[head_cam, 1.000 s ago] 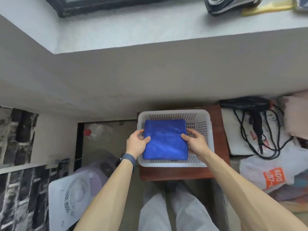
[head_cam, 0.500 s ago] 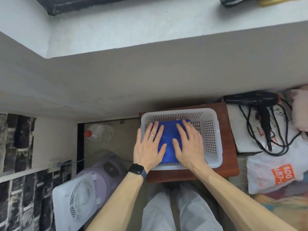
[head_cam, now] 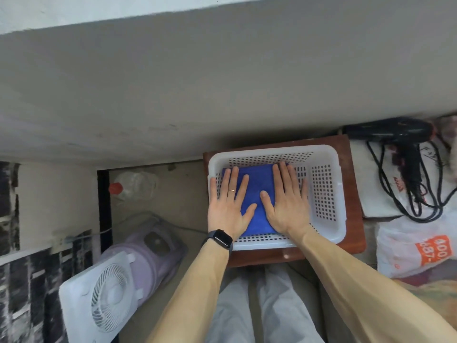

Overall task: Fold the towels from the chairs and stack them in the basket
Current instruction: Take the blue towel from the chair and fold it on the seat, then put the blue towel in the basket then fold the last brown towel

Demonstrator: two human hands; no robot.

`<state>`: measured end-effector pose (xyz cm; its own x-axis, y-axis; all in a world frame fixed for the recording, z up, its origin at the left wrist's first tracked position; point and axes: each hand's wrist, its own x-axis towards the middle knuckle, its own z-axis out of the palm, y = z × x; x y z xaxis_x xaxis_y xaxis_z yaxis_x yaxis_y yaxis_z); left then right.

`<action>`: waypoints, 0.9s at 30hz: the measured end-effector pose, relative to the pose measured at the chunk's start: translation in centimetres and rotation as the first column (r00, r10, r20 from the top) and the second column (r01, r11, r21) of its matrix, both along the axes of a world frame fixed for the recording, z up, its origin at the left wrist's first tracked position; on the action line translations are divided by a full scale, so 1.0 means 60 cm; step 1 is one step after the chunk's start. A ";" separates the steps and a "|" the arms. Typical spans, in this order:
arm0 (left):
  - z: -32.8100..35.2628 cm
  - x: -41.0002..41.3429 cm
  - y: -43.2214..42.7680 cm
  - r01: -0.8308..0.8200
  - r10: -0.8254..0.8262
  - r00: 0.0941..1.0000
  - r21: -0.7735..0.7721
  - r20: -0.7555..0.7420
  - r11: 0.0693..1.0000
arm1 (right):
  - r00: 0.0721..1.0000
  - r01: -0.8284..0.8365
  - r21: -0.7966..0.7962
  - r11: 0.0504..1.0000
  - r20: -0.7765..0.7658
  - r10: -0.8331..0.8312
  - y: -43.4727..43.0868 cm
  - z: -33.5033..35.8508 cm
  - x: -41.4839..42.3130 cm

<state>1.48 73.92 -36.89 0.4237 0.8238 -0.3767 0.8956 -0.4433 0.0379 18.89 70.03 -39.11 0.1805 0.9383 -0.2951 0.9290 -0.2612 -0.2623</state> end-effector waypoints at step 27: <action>0.286 -0.230 -0.327 -0.855 0.861 0.407 -0.203 0.304 0.476 | 0.842 -0.419 0.240 0.876 -0.259 0.474 -0.171 0.344 -0.139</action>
